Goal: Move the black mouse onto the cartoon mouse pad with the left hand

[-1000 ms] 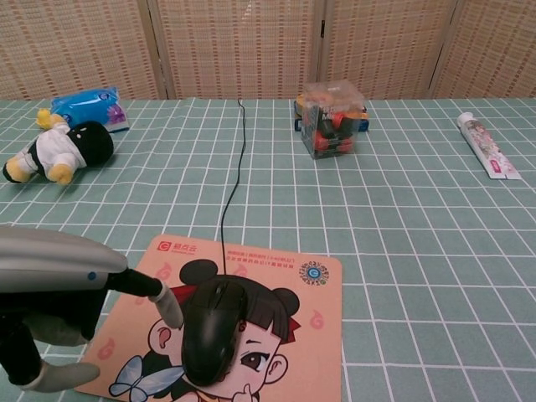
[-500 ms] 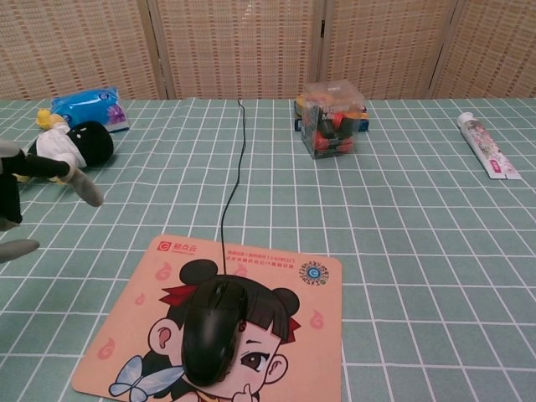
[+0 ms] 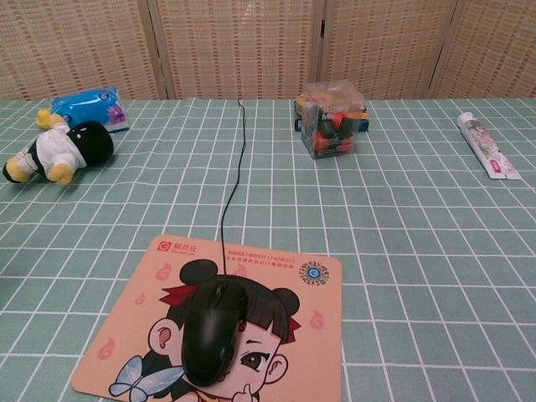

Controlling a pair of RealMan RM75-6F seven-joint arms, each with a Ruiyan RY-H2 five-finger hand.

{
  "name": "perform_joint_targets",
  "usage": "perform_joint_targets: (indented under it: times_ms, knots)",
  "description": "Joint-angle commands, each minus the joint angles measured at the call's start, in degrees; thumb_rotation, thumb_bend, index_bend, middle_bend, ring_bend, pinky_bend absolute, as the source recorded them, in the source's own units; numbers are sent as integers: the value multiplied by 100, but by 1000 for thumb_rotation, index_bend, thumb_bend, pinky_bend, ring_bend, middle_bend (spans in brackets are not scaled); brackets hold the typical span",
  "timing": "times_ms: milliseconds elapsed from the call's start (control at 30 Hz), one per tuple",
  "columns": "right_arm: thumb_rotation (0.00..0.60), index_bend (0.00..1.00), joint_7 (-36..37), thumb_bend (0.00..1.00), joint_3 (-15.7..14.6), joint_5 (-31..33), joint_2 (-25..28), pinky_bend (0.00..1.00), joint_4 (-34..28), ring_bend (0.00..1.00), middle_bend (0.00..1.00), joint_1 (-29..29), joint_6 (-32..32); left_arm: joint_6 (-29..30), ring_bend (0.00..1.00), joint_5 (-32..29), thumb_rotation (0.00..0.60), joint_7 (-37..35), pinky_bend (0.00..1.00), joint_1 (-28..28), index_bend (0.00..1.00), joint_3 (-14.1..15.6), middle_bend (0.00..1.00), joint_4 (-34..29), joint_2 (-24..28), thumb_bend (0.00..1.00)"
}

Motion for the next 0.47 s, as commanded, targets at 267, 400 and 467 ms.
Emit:
perform_joint_targets:
  times_ms: [267, 400, 467]
  knots:
    - [600, 347, -160, 362, -46, 59, -22, 380, -16, 312, 403, 83, -218, 366, 594, -457, 600, -22, 744, 665, 410, -222, 564, 112, 241, 380]
    - [600, 347, -213, 362, -26, 154, -46, 380, -12, 311, 402, 132, -338, 365, 594, -414, 600, 79, 744, 776, 414, -259, 564, 50, 249, 380]
    - [600, 347, -232, 362, -31, 173, -46, 380, -21, 312, 402, 148, -382, 358, 594, -380, 600, 53, 744, 816, 416, -299, 564, 47, 242, 380]
